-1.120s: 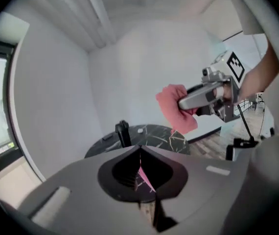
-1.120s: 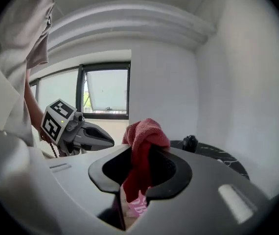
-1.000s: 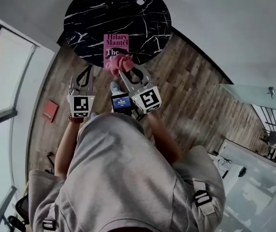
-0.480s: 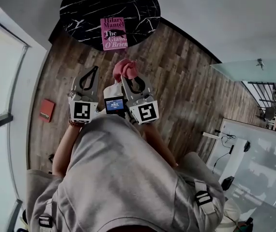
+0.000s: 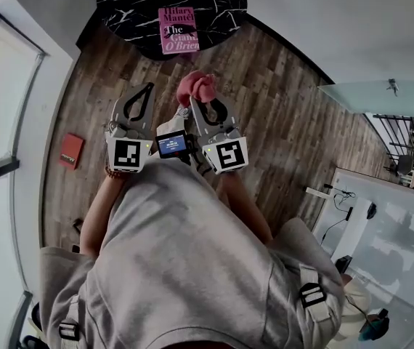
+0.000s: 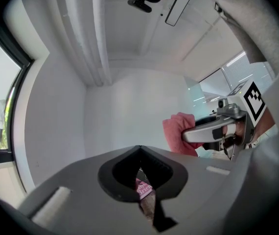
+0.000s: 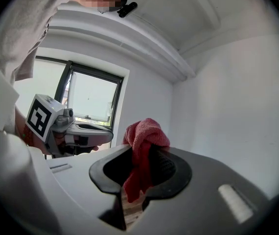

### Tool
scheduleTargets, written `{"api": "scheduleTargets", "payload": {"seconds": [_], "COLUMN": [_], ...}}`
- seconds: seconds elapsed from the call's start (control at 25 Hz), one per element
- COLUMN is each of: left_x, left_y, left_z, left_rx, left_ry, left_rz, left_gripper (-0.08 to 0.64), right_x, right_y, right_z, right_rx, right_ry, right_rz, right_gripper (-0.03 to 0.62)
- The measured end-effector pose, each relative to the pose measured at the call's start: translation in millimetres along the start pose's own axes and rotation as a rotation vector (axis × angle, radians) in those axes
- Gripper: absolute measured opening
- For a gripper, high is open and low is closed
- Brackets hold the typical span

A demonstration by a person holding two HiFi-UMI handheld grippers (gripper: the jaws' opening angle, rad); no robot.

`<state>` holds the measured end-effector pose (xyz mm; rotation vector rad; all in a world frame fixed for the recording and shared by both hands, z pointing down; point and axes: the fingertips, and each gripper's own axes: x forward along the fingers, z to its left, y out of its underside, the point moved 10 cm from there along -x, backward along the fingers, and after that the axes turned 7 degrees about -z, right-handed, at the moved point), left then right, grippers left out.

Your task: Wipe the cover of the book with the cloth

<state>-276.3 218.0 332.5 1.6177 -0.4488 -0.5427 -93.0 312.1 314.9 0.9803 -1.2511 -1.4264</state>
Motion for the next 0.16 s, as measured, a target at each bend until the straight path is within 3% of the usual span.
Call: {"api": "scheduleTargets", "payload": {"seconds": [0.16], "left_x": [0.2], "left_y": [-3.0], "left_z": [6.6], "left_rx": [-0.028], "left_ry": [-0.019], "left_rz": [0.014], "left_gripper": [0.002], "right_x": [6.1], "right_y": [-2.9], "right_z": [0.9], "right_rx": [-0.013], "right_ry": [-0.014], "right_rz": [-0.002], "right_gripper": [0.094]}}
